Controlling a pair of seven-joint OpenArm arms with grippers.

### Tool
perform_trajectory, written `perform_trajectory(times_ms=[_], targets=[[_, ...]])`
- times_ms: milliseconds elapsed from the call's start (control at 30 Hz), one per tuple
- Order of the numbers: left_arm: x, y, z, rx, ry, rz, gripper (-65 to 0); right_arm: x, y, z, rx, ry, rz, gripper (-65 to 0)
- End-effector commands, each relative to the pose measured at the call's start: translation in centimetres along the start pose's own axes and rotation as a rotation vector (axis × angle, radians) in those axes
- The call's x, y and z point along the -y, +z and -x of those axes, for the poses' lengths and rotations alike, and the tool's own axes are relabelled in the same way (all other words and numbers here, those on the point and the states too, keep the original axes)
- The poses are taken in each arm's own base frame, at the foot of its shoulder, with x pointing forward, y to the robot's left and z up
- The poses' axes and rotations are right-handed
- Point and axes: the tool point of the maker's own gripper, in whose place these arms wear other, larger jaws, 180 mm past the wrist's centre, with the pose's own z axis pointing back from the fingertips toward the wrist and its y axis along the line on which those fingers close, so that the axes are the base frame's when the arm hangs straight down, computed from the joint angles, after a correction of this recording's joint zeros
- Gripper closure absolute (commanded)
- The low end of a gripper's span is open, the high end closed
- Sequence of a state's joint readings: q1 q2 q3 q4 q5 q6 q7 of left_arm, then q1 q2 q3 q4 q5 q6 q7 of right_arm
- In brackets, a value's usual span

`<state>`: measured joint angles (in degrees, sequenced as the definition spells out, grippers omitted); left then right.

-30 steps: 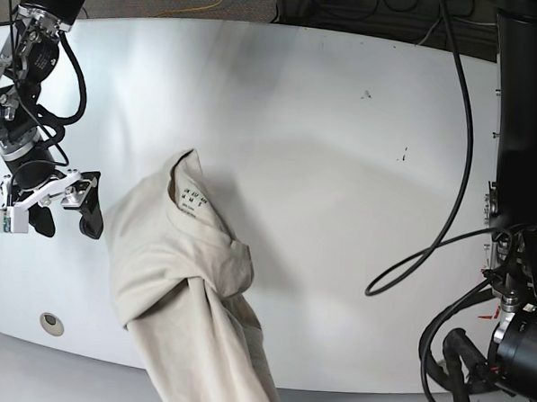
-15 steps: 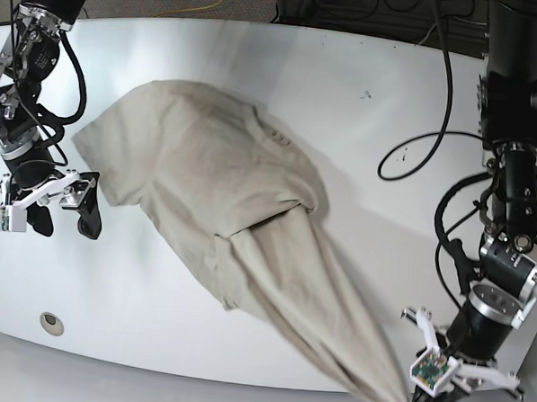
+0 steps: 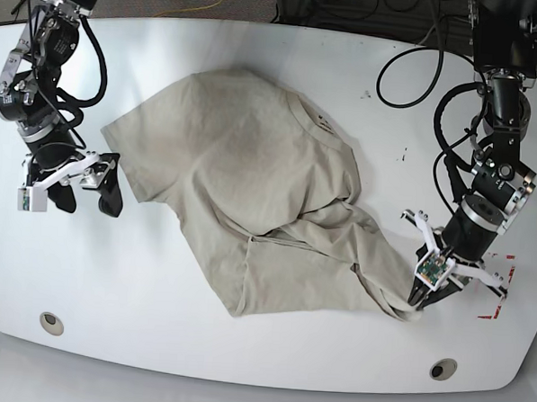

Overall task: Layout the t-shirt on the table in an organized manner, then fold the t-shirt properly
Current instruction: 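Lay the shirt flat on the table with the left gripper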

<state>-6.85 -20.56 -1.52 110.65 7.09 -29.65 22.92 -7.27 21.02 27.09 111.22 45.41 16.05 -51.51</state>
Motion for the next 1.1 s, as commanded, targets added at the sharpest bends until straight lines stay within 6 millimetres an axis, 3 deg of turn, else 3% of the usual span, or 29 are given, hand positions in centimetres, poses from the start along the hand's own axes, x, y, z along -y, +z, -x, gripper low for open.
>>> perform_trajectory(times_ms=[0,300,600,767,867,967,1067], targets=[[-0.6,0.7,-0.4,0.037,0.002,-0.023,0.0,-0.8,0.1,-0.3,0.018,0.011,-0.028,-55.6],[-1.3,2.2,2.1,-0.011,0.031,-0.056,0.0,-1.6,-0.3,0.9,-0.022,0.022,-0.044,-55.6],[-3.0,3.0,3.4,-0.050,0.036,-0.108,-1.7,0.5,-1.4,2.2,-0.088,0.123,0.075,-55.6],[-3.3,3.0,3.4,-0.050,0.033,-0.113,-20.2,0.8,-1.6,3.0,-0.114,0.127,0.083,-55.6],[-3.4,3.0,3.4,-0.050,0.035,-0.119,-36.5,0.8,-1.3,3.9,-0.137,0.124,0.085,-55.6],[-3.5,3.0,3.3,-0.048,0.035,-0.124,-46.7,0.7,-0.9,4.2,-0.143,0.134,0.083,-55.6],[-4.0,2.9,3.0,-0.039,0.031,-0.134,-52.8,0.4,-0.5,4.7,-0.154,0.139,0.080,-55.6]])
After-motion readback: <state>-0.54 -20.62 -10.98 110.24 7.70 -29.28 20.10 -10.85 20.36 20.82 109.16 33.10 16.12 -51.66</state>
